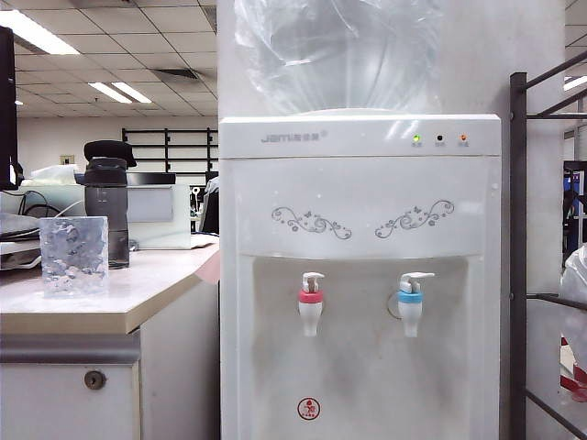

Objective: Pick up the plastic mug from the left desk, go to the hot water outlet of the water dispenser, press the vertical switch to get some water, then put the mug back on the desk.

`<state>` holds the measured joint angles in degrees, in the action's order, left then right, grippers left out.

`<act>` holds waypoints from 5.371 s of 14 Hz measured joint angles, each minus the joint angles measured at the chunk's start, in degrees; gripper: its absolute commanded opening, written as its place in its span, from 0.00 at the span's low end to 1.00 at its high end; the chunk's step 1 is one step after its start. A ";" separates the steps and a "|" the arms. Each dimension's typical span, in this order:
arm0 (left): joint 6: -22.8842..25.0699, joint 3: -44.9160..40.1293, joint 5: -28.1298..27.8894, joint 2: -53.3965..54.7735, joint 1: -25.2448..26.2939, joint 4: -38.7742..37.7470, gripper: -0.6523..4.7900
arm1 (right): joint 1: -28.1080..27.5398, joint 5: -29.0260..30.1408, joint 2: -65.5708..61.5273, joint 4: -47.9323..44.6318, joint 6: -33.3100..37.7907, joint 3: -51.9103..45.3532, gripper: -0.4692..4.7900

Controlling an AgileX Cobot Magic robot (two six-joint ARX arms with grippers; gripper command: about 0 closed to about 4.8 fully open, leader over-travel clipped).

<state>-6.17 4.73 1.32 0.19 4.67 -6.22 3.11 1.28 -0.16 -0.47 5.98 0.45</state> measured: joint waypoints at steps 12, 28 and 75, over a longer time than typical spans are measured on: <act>0.00 13.92 8.72 1.31 0.00 -1.51 1.00 | 0.07 1.73 -0.28 -1.01 0.09 13.44 1.00; 26.75 41.70 0.31 86.25 7.74 26.53 1.00 | 10.88 13.64 -50.56 -4.55 -6.80 44.39 1.00; -2.29 31.63 15.13 65.85 -32.17 18.97 0.11 | 14.32 9.27 -37.53 4.26 -9.03 44.39 1.00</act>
<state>-8.47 36.36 16.45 66.04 -27.51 12.75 17.43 10.55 -37.69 3.79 -3.05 44.84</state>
